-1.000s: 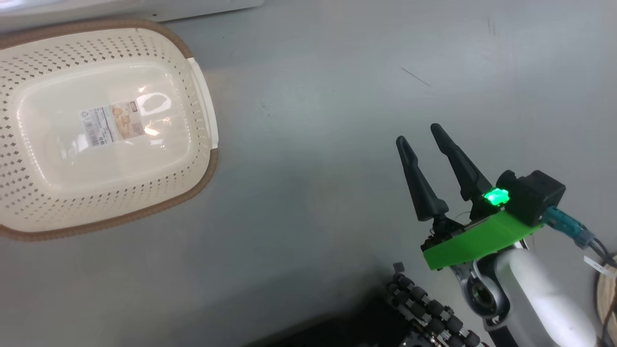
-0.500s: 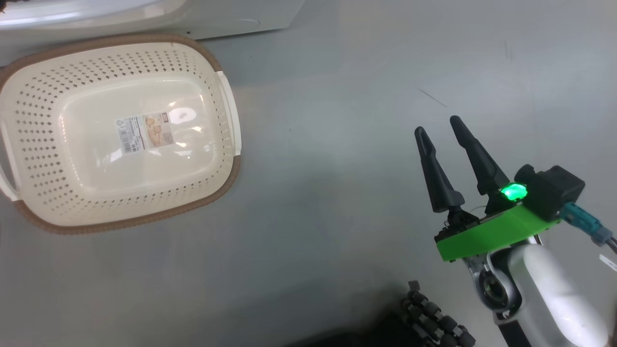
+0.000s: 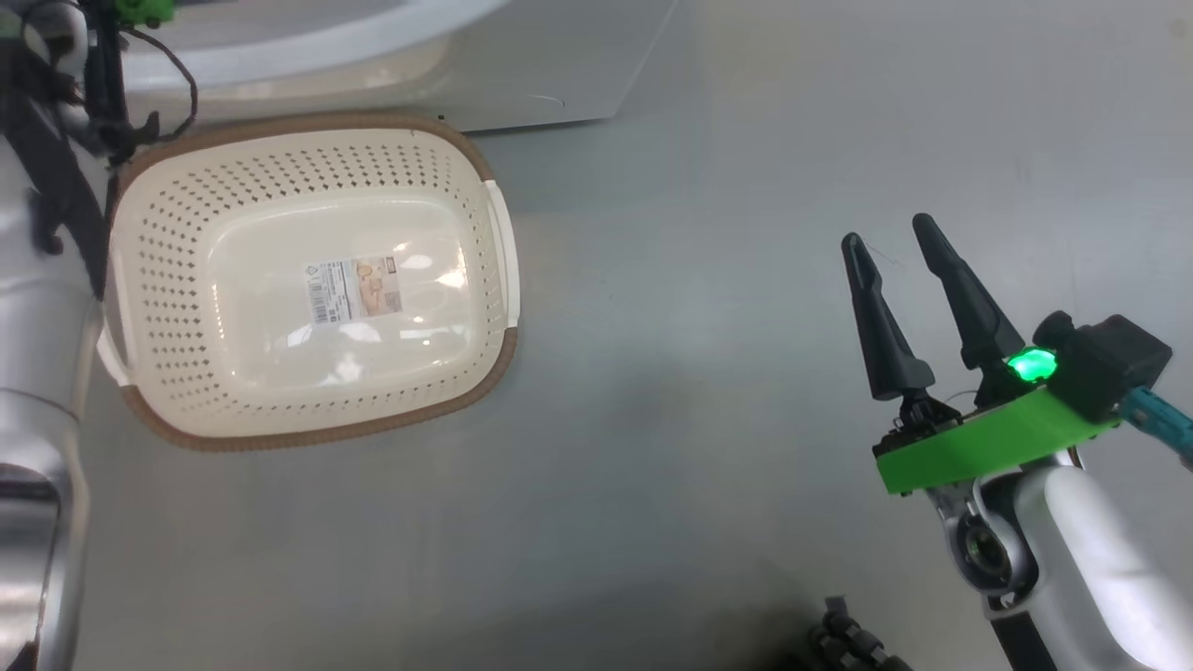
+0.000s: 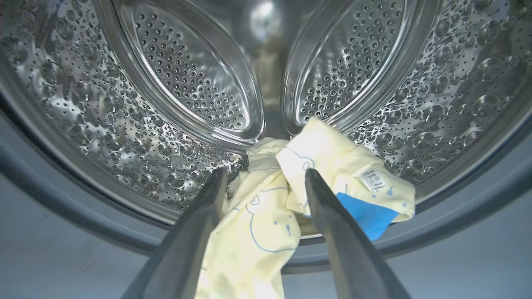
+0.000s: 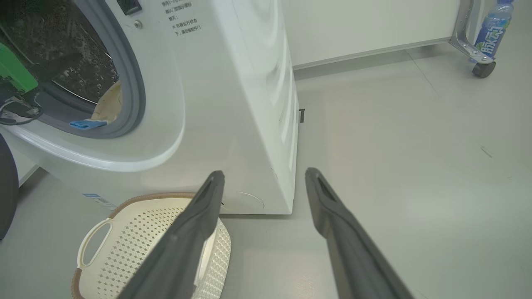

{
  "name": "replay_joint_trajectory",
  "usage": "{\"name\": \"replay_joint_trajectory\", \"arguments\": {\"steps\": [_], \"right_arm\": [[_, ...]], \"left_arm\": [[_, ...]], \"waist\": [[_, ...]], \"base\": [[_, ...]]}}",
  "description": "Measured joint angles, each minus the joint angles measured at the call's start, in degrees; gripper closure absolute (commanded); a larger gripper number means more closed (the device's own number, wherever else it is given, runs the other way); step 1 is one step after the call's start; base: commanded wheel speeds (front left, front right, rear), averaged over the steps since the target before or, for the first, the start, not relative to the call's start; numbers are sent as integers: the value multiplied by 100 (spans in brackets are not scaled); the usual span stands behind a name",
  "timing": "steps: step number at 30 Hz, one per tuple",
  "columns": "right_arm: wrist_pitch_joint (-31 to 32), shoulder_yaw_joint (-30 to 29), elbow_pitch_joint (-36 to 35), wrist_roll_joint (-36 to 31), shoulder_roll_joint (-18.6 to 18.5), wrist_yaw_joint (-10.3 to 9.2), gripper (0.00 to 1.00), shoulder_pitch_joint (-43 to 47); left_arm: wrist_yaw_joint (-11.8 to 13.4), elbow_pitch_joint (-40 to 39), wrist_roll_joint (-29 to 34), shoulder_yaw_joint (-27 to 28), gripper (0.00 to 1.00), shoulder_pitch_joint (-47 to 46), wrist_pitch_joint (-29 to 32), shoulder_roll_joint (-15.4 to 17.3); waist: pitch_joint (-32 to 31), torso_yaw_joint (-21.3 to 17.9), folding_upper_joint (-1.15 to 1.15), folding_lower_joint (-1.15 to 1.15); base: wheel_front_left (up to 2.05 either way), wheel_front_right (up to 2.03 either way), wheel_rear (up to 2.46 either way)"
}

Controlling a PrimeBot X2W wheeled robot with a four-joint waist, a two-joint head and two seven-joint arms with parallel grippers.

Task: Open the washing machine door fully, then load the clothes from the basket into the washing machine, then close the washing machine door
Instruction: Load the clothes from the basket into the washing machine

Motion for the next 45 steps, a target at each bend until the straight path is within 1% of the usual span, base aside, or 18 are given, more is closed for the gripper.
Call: {"name": "replay_joint_trajectory", "arguments": {"steps": [6,14,20,24,25,28,34,40,41,45], "right_arm": [[0,-79,-41,-112,-56,0,0,66],[0,-165,-60,-146,-121,0,0,314],[0,-178,-97,-155,-141,0,0,383],[0,-171,-108,-190,-149,0,0,386],[0,-171,-108,-190,-149,0,0,386],[0,-170,-118,-197,-159,0,0,403],[0,-162,-131,-198,-166,0,0,484],[0,-162,-133,-198,-171,0,0,485],[0,-159,-133,-198,-172,0,0,485],[0,-159,-133,-197,-181,0,0,485]], "left_arm": [[153,-760,-37,165,0,811,-1,16],[263,-1802,-81,332,0,2087,-1,70],[457,-2759,-26,400,0,2848,-1,198],[605,-3406,-38,493,0,3558,-1,260],[605,-3406,-38,493,0,3558,-1,260],[715,-3890,-49,506,0,4159,-1,289],[1073,-4813,-126,672,0,5190,-1,428],[1435,-5693,-136,839,0,5968,55,535],[1530,-5945,-137,884,0,6190,58,566],[1570,-6347,-137,888,0,6614,62,577]], "waist": [[-262,141,0,0],[-634,328,0,0],[-787,435,0,0],[-895,458,0,0],[-895,458,0,0],[-964,470,0,0],[-1021,475,0,0],[-1028,495,0,0],[-1027,495,0,0],[-1023,489,0,0]], "base": [[0,0,0],[0,0,0],[0,0,0],[0,0,0],[0,0,0],[0,0,0],[0,0,0],[0,0,0],[0,0,0],[0,0,0]]}}
